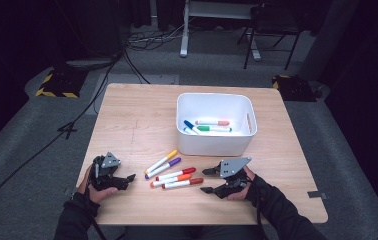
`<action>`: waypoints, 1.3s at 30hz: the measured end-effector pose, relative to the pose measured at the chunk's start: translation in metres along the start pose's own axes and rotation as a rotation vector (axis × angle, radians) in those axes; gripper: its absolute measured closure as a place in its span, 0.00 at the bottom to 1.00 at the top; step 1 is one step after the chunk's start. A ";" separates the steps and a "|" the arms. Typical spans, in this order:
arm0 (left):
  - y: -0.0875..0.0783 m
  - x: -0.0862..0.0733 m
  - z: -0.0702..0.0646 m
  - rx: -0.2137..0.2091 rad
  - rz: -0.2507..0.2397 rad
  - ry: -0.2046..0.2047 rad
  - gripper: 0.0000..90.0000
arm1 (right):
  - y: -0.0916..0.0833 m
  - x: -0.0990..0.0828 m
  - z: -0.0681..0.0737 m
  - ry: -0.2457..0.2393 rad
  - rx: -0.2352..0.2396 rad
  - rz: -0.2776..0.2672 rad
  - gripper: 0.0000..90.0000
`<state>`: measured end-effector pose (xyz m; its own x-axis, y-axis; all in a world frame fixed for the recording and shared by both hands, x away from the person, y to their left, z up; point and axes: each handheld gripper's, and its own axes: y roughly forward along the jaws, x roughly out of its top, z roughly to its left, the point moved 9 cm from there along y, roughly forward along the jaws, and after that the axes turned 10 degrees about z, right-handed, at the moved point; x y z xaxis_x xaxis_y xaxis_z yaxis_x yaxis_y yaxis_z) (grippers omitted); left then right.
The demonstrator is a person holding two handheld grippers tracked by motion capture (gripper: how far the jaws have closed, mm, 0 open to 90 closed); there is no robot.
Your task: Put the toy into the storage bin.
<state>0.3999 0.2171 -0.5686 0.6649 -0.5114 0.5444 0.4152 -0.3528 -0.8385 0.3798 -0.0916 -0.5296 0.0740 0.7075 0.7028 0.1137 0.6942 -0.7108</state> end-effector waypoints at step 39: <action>0.000 0.000 0.000 -0.001 -0.002 -0.004 0.18 | 0.023 -0.010 0.000 -0.013 0.066 0.043 0.84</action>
<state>0.3998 0.2167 -0.5686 0.6664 -0.5081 0.5457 0.4154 -0.3548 -0.8376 0.3819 -0.0830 -0.5531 0.0647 0.7381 0.6716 0.0451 0.6701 -0.7409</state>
